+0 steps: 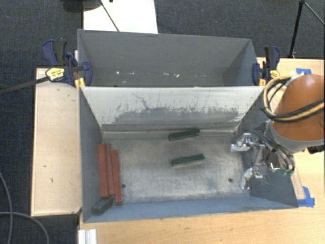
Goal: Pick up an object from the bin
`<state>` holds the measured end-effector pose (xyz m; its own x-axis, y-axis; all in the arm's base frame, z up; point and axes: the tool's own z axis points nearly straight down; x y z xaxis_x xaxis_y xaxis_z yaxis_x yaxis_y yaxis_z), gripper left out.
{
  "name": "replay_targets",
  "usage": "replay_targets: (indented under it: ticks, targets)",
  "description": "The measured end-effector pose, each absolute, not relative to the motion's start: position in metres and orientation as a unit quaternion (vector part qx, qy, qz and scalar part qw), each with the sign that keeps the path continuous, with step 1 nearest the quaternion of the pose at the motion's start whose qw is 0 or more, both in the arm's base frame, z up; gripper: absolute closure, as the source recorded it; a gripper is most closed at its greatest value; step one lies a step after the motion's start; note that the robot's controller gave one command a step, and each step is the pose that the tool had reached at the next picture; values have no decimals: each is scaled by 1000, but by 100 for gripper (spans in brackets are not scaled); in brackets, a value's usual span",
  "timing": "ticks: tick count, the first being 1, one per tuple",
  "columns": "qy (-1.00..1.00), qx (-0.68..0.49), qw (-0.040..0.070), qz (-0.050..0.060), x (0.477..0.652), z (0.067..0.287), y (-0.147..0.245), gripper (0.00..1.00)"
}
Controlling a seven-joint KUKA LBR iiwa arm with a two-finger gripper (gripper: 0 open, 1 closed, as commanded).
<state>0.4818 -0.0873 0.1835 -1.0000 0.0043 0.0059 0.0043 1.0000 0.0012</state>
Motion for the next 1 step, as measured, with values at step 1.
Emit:
replay_targets:
  ticks: [1]
  targets:
    - [-1000,0,-1,0,484,188,-87,0]
